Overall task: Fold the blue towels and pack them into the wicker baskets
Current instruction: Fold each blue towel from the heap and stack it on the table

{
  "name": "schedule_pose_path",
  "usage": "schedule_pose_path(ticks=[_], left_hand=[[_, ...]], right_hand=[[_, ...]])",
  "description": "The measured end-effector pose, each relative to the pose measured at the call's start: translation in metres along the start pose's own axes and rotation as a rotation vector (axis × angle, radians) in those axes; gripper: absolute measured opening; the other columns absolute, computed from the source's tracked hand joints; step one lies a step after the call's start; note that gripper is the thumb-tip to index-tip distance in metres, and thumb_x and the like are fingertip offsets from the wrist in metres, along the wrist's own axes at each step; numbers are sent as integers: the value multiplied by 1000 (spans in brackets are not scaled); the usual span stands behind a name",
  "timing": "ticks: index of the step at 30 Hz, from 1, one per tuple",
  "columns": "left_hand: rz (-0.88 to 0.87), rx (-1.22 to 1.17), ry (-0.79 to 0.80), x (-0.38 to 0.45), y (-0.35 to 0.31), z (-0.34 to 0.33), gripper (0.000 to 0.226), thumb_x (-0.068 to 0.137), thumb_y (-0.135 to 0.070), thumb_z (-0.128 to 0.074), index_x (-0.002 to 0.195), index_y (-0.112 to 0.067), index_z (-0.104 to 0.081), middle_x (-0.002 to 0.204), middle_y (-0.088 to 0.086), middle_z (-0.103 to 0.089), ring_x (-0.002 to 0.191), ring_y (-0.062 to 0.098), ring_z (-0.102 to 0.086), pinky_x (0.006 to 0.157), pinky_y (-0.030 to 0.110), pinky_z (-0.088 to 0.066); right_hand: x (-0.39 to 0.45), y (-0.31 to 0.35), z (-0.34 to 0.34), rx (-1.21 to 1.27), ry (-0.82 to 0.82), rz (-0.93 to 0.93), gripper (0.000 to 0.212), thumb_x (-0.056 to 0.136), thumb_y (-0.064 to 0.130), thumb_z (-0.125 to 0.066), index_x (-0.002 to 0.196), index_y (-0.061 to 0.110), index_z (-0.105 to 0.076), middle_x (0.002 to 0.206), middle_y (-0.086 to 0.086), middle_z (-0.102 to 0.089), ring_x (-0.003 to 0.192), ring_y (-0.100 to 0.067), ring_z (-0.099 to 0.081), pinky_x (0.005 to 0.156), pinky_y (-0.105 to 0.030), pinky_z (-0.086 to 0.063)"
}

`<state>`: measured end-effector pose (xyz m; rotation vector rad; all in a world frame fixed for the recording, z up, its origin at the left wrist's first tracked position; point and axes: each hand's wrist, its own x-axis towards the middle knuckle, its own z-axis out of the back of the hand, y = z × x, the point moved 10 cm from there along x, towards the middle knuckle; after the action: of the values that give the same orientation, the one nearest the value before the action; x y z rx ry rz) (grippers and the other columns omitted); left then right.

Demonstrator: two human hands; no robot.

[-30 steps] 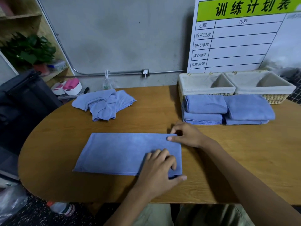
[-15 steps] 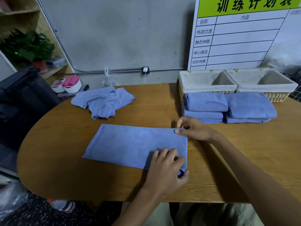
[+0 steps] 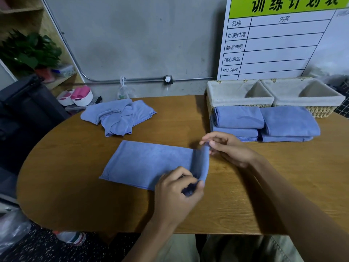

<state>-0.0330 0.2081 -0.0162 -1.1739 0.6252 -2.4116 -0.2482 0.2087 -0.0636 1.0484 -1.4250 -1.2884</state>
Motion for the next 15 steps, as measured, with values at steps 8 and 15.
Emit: schedule_pose_path(ticks=[8, 15], left_hand=[[125, 41, -60, 12, 38, 49, 29, 87, -36, -62, 64, -19, -65, 71, -19, -51, 63, 5, -55, 56, 18, -40], [181, 75, -143, 10, 66, 91, 26, 86, -35, -61, 62, -22, -61, 68, -14, -57, 60, 8, -58, 50, 34, -46]], right_hand=[[41, 18, -22, -30, 32, 37, 31, 81, 23, -82, 110, 19, -73, 95, -10, -66, 89, -13, -60, 81, -19, -49], [85, 34, -71, -157, 62, 113, 21, 92, 7, -68, 112, 13, -67, 86, 3, -65, 80, -4, -57, 76, -15, -43]])
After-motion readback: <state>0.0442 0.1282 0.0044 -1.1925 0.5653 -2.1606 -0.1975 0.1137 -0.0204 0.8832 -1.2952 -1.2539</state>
